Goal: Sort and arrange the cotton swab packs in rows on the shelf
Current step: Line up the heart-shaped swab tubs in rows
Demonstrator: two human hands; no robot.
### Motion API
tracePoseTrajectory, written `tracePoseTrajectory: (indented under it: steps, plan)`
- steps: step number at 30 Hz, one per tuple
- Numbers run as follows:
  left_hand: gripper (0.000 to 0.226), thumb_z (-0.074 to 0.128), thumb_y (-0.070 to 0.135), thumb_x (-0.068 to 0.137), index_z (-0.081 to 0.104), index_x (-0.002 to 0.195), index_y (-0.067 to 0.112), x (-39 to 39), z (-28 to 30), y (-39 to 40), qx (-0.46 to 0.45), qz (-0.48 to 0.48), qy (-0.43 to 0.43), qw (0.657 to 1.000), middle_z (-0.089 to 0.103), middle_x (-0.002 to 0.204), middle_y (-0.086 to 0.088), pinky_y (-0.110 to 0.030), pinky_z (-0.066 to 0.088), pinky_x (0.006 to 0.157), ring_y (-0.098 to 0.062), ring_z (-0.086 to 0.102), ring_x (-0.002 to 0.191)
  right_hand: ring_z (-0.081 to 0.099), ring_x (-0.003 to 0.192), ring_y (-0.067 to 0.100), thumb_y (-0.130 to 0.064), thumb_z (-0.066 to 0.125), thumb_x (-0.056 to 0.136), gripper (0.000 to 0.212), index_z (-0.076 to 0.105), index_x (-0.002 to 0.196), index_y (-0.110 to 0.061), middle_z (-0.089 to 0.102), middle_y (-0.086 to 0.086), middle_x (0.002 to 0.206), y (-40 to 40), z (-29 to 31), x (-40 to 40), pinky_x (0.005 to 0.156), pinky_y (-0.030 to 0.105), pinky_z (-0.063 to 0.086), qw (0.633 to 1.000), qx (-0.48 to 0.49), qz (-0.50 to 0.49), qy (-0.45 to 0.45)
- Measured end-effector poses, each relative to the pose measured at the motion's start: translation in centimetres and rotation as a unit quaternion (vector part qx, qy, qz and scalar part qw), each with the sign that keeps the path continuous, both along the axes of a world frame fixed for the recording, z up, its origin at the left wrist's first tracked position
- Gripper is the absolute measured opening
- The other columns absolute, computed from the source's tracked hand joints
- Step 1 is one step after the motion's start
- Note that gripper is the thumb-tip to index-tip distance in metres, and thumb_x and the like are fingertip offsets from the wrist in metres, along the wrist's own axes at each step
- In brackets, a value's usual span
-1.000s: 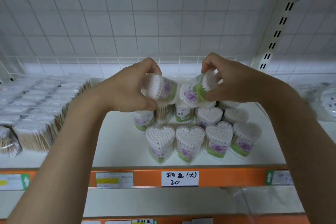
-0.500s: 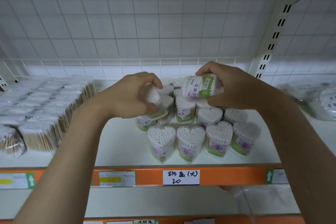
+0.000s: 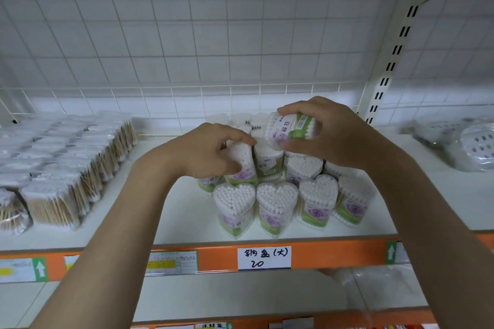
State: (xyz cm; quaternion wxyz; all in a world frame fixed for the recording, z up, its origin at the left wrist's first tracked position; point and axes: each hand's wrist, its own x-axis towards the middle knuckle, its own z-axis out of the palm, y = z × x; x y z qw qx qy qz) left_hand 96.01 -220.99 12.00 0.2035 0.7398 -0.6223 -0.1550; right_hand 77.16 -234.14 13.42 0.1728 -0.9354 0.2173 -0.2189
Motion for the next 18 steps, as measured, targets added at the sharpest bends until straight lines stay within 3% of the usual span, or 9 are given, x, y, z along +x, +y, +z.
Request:
tracePoseTrajectory:
  steps: [3,5,7,11,16,18]
  plan:
    - [0.056,0.066,0.019,0.079,0.048,0.127,0.041,0.1,-0.1,-0.7,0.036,-0.007,-0.032,0.999,0.055,0.106,0.012,-0.016,0.043,0.070,-0.006,0.056,0.086,0.045,0.092,0.012,-0.043,0.072,0.069,0.054,0.055,0.119,-0.034,0.054,-0.010,0.100,0.3,-0.2,0.1,0.082,0.025,0.036,0.998,-0.051,-0.009,0.024]
    - [0.058,0.066,0.018,0.079,0.046,0.129,0.039,0.3,-0.3,-1.1,0.063,-0.008,-0.040,0.997,0.054,0.100,0.010,-0.022,0.045,0.073,-0.010,0.056,0.090,0.049,0.089,0.012,-0.029,0.076,0.068,0.052,0.056,0.116,-0.031,0.054,-0.007,0.101,0.2,-0.2,0.1,0.073,0.023,0.039,0.999,-0.038,-0.006,0.000]
    - [0.059,0.067,0.016,0.079,0.045,0.131,0.037,0.5,-0.5,-1.3,0.083,-0.011,-0.048,0.995,0.054,0.110,0.006,-0.029,0.047,0.086,-0.016,0.055,0.102,0.050,0.087,0.009,-0.020,0.076,0.066,0.054,0.053,0.113,-0.029,0.052,-0.006,0.102,0.0,-0.2,0.0,0.065,0.019,0.040,0.999,-0.024,-0.009,-0.021]
    - [0.060,0.070,0.013,0.078,0.048,0.129,0.035,0.8,-0.9,-1.4,0.094,-0.032,-0.042,0.994,0.043,0.120,0.013,-0.026,0.043,0.095,-0.010,0.049,0.109,0.048,0.082,0.006,-0.021,0.076,0.063,0.070,0.042,0.123,-0.027,0.044,-0.008,0.103,-0.1,-0.4,-0.1,0.061,0.019,0.035,0.999,-0.018,-0.026,-0.025]
    - [0.062,0.075,0.016,0.074,0.050,0.127,0.036,1.1,-1.4,-1.4,0.091,-0.039,-0.036,0.994,0.047,0.115,0.017,-0.018,0.035,0.086,-0.005,0.045,0.109,0.047,0.081,0.011,-0.029,0.073,0.066,0.075,0.039,0.134,-0.031,0.038,-0.007,0.098,0.5,-0.5,0.4,0.064,0.021,0.036,0.999,-0.036,-0.030,-0.006]
    - [0.061,0.076,0.020,0.074,0.051,0.127,0.037,1.3,-1.7,-1.4,0.087,-0.045,-0.054,0.994,0.049,0.112,0.019,-0.015,0.033,0.082,-0.003,0.045,0.106,0.051,0.086,0.014,-0.026,0.074,0.067,0.071,0.042,0.129,-0.032,0.043,-0.007,0.099,0.6,-0.6,0.8,0.073,0.030,0.045,0.999,-0.023,-0.029,-0.012]
